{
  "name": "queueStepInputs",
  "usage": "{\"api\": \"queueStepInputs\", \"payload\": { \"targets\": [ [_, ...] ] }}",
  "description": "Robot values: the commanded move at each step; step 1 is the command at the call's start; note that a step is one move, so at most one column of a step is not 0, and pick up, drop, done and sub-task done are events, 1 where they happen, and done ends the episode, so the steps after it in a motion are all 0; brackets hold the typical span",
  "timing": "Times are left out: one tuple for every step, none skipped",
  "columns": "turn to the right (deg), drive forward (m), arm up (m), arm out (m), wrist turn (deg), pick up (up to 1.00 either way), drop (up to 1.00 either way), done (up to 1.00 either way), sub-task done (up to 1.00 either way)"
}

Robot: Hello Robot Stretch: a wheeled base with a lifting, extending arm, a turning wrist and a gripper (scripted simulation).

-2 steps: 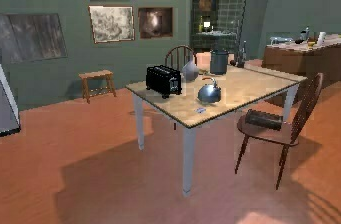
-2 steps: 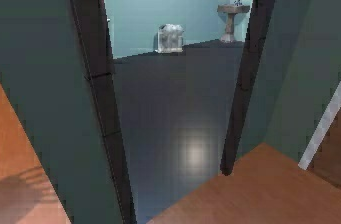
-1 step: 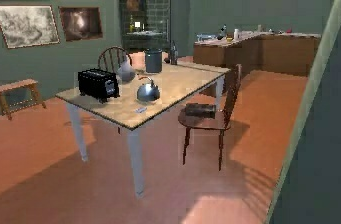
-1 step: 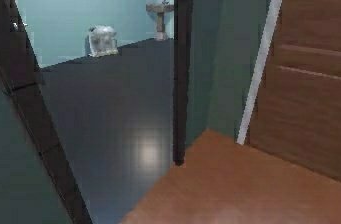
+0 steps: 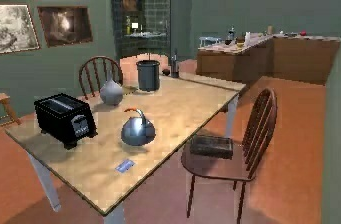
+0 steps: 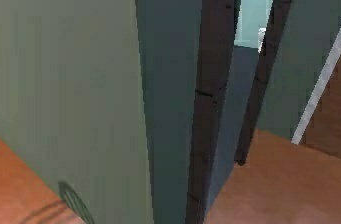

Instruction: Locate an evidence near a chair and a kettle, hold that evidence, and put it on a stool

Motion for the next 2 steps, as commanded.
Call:
{"api": "queueStepInputs", "payload": {
  "targets": [
    [-45.0,0.0,0.0,0.0,0.0,0.0,0.0,0.0,0.0],
    [-45.0,0.0,0.0,0.0,0.0,0.0,0.0,0.0,0.0]
  ]
}}
